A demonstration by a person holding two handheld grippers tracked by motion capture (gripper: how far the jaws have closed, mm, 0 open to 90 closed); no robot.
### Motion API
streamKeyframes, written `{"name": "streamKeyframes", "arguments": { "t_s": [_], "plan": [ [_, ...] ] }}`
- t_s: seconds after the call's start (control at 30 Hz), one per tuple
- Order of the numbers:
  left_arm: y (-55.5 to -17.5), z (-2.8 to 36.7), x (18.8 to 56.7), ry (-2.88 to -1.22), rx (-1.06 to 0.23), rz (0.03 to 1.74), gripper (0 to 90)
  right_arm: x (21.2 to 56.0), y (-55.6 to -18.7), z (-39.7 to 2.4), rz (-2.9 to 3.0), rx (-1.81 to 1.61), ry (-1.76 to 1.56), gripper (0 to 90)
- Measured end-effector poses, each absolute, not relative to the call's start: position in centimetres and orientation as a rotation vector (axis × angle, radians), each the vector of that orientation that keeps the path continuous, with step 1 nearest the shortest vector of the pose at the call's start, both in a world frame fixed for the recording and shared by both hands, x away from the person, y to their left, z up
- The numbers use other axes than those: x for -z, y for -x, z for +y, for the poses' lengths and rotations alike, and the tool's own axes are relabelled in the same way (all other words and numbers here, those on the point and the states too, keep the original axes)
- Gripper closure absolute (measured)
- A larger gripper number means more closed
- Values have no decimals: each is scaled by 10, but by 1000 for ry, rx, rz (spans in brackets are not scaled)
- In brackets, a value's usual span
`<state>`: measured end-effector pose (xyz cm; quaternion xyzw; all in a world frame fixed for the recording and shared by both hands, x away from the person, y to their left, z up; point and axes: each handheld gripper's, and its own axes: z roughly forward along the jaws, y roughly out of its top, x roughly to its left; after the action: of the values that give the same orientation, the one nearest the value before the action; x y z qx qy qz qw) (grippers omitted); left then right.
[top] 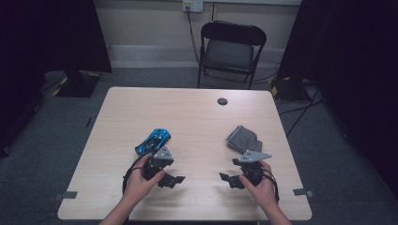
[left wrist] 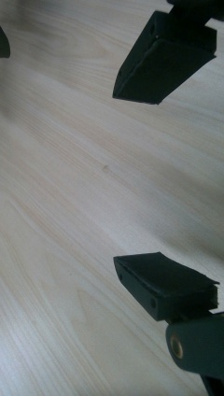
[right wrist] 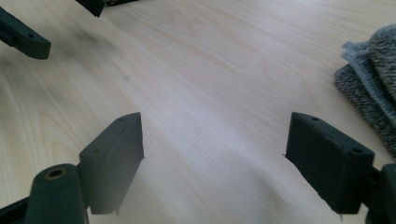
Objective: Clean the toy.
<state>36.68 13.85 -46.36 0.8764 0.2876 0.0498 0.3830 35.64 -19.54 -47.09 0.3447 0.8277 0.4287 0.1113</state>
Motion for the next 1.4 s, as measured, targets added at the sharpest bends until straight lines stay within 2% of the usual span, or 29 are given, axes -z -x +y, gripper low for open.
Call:
{"name": "streamKeyframes", "arguments": {
  "t_s": [0.6, 1.2, 1.4],
  "plan": [
    [-352, 132, 483, -2280, -96, 676, 165, 495, -343, -187, 2497, -1238, -992, 190],
    [-343, 131, 494, -2327, -207, 577, 155, 500, -337, -180, 2516, -1144, -888, 185],
    [-343, 137, 501, -2262, -216, 535, 122, 500, -336, -178, 2520, -1111, -851, 170]
  ]
}}
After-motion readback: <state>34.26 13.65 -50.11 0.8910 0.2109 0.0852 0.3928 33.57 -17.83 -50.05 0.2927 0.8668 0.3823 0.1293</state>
